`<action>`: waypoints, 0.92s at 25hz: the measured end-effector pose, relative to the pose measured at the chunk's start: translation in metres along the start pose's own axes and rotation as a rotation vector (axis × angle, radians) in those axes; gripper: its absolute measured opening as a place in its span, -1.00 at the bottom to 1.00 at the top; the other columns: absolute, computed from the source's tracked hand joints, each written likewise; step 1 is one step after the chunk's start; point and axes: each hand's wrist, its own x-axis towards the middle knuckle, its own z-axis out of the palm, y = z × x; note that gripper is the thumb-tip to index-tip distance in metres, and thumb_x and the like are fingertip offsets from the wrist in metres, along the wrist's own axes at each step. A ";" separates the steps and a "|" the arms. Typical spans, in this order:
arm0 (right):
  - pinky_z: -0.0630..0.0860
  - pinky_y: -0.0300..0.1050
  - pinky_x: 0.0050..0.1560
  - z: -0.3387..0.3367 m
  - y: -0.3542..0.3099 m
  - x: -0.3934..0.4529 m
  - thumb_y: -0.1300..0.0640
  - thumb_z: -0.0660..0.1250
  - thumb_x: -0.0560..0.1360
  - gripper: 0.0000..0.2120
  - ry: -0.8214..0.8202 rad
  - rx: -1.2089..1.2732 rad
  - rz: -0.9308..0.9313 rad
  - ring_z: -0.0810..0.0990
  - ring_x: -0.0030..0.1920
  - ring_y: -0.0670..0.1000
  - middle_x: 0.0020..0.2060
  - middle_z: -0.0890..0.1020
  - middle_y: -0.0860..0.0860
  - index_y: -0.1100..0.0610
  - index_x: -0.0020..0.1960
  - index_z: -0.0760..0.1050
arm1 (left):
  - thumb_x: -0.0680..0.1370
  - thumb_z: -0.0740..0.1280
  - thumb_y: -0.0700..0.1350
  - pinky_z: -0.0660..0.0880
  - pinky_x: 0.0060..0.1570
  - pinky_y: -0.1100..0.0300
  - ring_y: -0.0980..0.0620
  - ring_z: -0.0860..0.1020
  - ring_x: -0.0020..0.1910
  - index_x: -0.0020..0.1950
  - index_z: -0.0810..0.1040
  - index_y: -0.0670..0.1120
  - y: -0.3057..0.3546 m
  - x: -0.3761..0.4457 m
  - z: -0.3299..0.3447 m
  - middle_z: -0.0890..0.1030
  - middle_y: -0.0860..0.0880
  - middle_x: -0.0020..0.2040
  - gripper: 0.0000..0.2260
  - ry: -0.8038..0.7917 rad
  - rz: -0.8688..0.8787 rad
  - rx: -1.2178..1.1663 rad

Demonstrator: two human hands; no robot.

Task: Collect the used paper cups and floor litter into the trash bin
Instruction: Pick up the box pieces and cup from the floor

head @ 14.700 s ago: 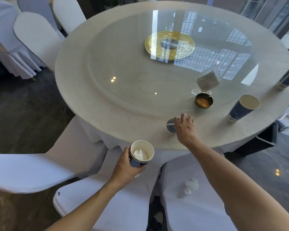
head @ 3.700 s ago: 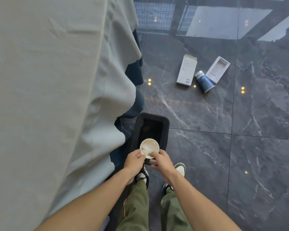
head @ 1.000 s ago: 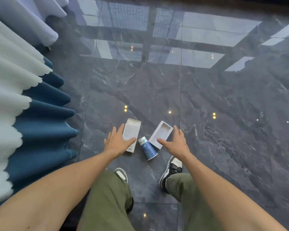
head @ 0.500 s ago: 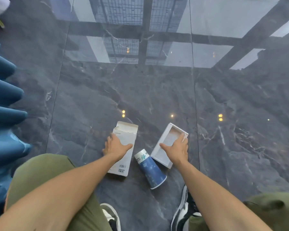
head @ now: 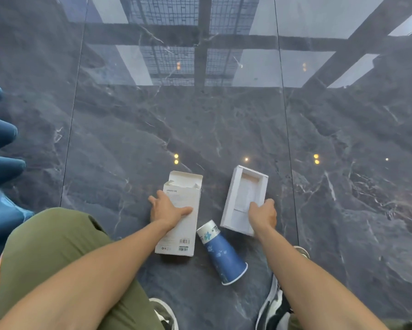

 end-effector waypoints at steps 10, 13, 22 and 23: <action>0.48 -0.06 -0.20 -0.025 -0.070 -0.042 0.00 0.36 0.55 -0.79 -0.208 0.269 -0.334 0.62 -0.06 0.06 -0.05 0.65 0.01 0.13 0.06 0.52 | 0.54 0.52 0.00 0.58 -0.07 0.09 0.03 0.61 -0.04 0.24 0.41 -0.08 0.038 -0.007 -0.032 0.61 -0.04 0.15 -0.59 -0.112 0.165 -0.576; 0.49 -0.03 -0.16 -0.018 -0.069 -0.061 -0.08 0.34 0.53 -0.77 -0.235 0.031 -0.482 0.61 -0.10 0.01 -0.09 0.65 -0.07 0.06 0.05 0.52 | 0.62 0.38 0.12 0.47 -0.27 0.26 0.13 0.60 -0.13 0.28 0.49 -0.15 0.046 -0.013 -0.036 0.65 -0.03 0.06 -0.61 -0.158 0.095 -0.727; 0.47 0.06 -0.13 -0.008 -0.055 -0.073 -0.07 0.08 0.66 -0.64 -0.210 -0.139 -0.661 0.51 -0.16 0.08 -0.24 0.54 -0.01 0.07 -0.24 0.39 | 0.28 0.64 0.11 0.64 0.05 0.01 -0.12 0.71 0.10 0.35 0.53 -0.15 0.041 -0.010 -0.027 0.72 -0.14 0.17 -0.26 -0.351 0.101 -0.828; 0.45 0.06 -0.09 -0.010 -0.051 -0.069 -0.04 0.08 0.65 -0.66 -0.168 -0.087 -0.655 0.49 -0.13 0.09 -0.22 0.52 0.00 0.07 -0.23 0.40 | 0.36 0.63 0.04 0.62 -0.02 0.05 -0.11 0.71 0.07 0.34 0.52 -0.16 0.041 -0.009 -0.026 0.72 -0.14 0.17 -0.36 -0.320 0.087 -0.844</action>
